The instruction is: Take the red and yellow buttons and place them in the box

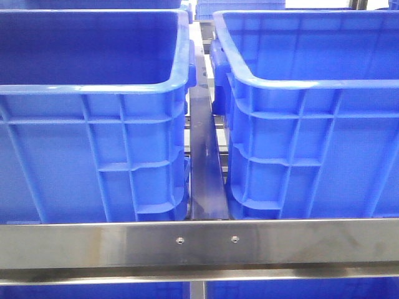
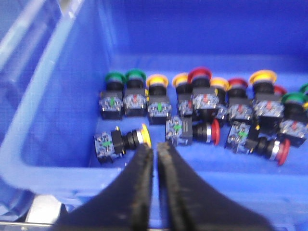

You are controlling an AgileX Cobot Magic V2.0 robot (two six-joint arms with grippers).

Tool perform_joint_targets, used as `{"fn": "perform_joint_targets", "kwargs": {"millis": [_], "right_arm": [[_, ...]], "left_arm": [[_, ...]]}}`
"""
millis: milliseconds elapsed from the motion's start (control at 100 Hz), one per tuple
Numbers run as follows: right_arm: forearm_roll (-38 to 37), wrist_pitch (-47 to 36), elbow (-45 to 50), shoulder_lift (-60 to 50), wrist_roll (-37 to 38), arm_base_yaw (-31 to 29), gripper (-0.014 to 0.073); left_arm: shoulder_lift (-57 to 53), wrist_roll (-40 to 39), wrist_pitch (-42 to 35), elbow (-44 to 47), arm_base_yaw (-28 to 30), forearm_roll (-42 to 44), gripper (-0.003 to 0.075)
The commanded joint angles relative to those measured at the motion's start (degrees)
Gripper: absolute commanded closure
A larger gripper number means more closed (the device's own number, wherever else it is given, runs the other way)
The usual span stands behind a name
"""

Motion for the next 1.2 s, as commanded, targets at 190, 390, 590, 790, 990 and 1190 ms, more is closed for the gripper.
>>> {"fn": "perform_joint_targets", "kwargs": {"millis": [190, 390, 590, 790, 990, 1190], "right_arm": [[0.1, -4.56, -0.92, -1.34, -0.36, 0.1, 0.0653], [0.1, -4.56, -0.92, -1.34, -0.36, 0.1, 0.0653], [0.1, -4.56, -0.92, -1.34, -0.36, 0.1, 0.0653], [0.1, -4.56, -0.92, -1.34, -0.36, 0.1, 0.0653], [0.1, -4.56, -0.92, -1.34, -0.36, 0.1, 0.0653], [0.1, -4.56, -0.92, -1.34, -0.36, 0.1, 0.0653]], "left_arm": [[14.88, -0.13, -2.15, -11.74, -0.5, -1.94, 0.0127], [27.95, -0.13, 5.14, -22.66, -5.07, -2.97, 0.0124], [41.86, -0.13, 15.13, -33.65, -7.73, -3.9, 0.0124], [54.71, -0.13, 21.48, -42.89, -7.73, -5.73, 0.0124], [63.54, -0.13, 22.63, -49.35, -7.73, -6.55, 0.0125], [69.49, -0.13, 22.53, -53.3, -7.73, -6.55, 0.0136]]}}
